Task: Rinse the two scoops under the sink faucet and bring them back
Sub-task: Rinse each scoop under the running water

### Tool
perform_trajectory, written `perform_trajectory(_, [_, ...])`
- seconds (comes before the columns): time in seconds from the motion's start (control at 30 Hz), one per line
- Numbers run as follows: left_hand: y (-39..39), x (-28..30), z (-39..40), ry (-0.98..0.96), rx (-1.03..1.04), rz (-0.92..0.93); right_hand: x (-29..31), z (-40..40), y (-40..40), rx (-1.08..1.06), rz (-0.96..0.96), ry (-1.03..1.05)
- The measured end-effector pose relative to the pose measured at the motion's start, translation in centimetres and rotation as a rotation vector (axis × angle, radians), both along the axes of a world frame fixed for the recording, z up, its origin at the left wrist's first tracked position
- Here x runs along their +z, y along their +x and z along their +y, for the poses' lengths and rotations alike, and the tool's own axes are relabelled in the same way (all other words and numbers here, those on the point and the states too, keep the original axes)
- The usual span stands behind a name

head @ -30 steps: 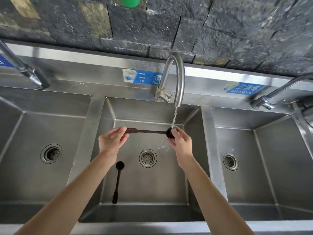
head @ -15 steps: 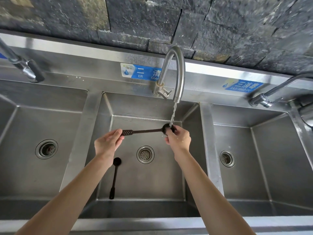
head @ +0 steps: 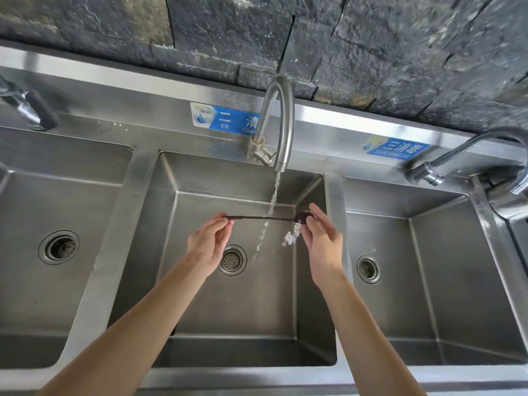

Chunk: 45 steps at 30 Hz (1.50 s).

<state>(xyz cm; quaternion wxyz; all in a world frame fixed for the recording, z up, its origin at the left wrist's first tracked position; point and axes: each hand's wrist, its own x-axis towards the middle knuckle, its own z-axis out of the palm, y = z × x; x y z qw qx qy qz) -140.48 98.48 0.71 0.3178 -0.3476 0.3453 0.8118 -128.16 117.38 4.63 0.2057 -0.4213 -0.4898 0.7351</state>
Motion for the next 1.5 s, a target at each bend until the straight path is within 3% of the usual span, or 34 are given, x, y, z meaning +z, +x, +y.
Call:
perform_trajectory(0.3, [1.8,0.9,5.7,-0.017,-0.151,0.186,-1.0,4.7,4.6,0.016,-0.043,0.132])
perform_trajectory(0.53, [3.0,0.7,6.3,-0.201,-0.344,0.492,-1.8,5.6,7.0,-0.1,-0.029,-0.021])
perform_trajectory(0.67, [3.1,0.0,4.8,-0.287,-0.323,0.537,-2.6,5.2,7.5,-0.068,-0.157,-0.072])
perform_trajectory(0.9, [3.1,-3.1,-0.1,-0.633,-0.502,0.629,-5.8,2.9,6.1,0.049,-0.432,-0.101])
perform_trajectory(1.07, [5.3,-7.7,-3.9,-0.895,-0.593,0.552,-10.6,0.5,7.0,0.188,-0.609,0.044])
perform_trajectory(1.2, [7.7,-12.2,-5.6,-0.997,-0.64,0.343,-15.0,-1.3,8.1,0.273,-0.751,0.001])
perform_trajectory(1.37, [9.5,-17.4,-5.7,-0.94,-0.704,0.032,-20.4,-2.8,10.0,0.336,-0.881,-0.14])
perform_trajectory(1.5, [10.5,-20.4,-6.3,-0.899,-0.951,-0.046,-23.5,-2.9,11.5,0.348,-0.878,-0.374])
